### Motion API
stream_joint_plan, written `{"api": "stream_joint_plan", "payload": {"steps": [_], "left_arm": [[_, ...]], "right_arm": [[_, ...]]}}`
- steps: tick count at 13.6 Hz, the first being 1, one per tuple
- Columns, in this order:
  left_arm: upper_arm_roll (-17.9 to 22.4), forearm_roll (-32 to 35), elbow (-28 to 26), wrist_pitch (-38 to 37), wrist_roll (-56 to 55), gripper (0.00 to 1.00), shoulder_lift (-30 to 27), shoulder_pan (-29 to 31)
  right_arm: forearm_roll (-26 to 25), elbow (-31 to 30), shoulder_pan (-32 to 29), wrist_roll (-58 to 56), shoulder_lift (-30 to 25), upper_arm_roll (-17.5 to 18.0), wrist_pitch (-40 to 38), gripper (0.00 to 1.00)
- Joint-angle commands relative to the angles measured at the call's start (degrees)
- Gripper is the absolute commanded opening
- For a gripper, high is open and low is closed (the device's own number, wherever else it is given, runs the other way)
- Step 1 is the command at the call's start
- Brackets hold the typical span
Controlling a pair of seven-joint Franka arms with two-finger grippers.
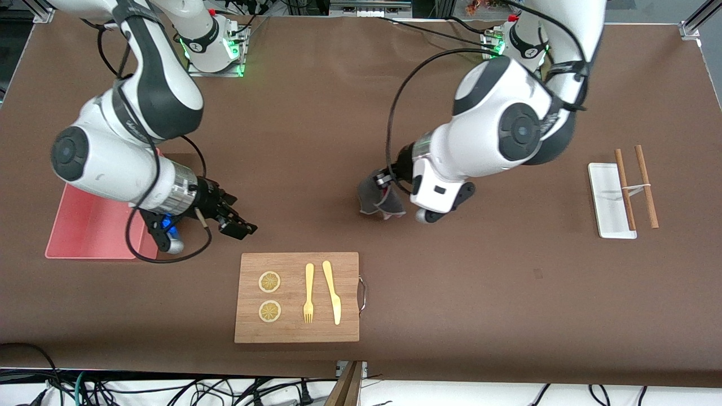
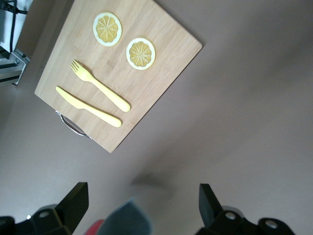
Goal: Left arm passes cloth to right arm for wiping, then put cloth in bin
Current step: 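Carry the cloth toward the board while the right gripper approaches, then hold the cloth with the left gripper while the right gripper grasps it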
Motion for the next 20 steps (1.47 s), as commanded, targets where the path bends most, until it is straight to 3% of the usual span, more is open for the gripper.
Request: {"api": "stream_joint_plan", "payload": {"steps": [1, 8, 17, 18, 19, 20], "left_arm": [[0.76, -4.96, 1.25, 8.30, -3.48, 0.00, 1.44, -2.49], [0.76, -18.14, 0.98, 21.33, -8.32, 0.00, 3.11, -5.75], [0.76, -22.55, 0.98, 21.69, -10.43, 0.00, 3.37, -6.28], [0.76, -22.55, 0.98, 21.69, -10.43, 0.00, 3.37, -6.28], [0.76, -22.64, 0.98, 21.69, -10.51, 0.00, 3.37, -6.19], [0.76, -22.64, 1.07, 21.69, -10.43, 0.00, 3.37, -6.19]], "right_arm": [[0.71, 0.09, 0.85, 3.77, 2.00, 1.37, 2.52, 1.00], [0.79, -0.18, 1.73, 4.57, 6.74, 1.55, 3.75, 1.00], [0.88, -2.28, 2.96, 4.57, 9.56, 3.57, 4.55, 1.00], [0.88, -3.25, 2.96, 4.66, 9.30, 4.44, 3.42, 0.85], [0.88, -3.25, 2.88, 4.31, 9.21, 4.63, 1.32, 0.60], [0.88, -3.08, 2.87, 4.30, 9.04, 4.63, -1.23, 0.41]]}}
